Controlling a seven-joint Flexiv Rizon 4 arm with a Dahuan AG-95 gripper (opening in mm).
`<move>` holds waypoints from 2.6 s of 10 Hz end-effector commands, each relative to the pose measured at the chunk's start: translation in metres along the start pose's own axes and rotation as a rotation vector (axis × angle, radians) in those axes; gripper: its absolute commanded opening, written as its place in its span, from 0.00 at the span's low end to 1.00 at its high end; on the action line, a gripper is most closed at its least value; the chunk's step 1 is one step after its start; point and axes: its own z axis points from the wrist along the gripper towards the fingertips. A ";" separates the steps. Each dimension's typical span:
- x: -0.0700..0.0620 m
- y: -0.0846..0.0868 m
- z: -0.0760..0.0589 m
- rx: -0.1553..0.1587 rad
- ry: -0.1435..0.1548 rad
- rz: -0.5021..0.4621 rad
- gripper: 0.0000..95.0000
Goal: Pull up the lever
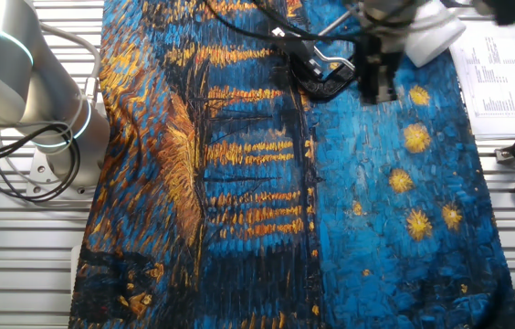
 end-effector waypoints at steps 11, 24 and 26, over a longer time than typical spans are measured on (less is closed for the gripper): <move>-0.099 0.047 0.038 -0.097 0.030 0.401 0.00; -0.115 0.061 0.043 -0.116 0.045 0.420 0.00; -0.115 0.061 0.044 -0.115 0.043 0.066 0.00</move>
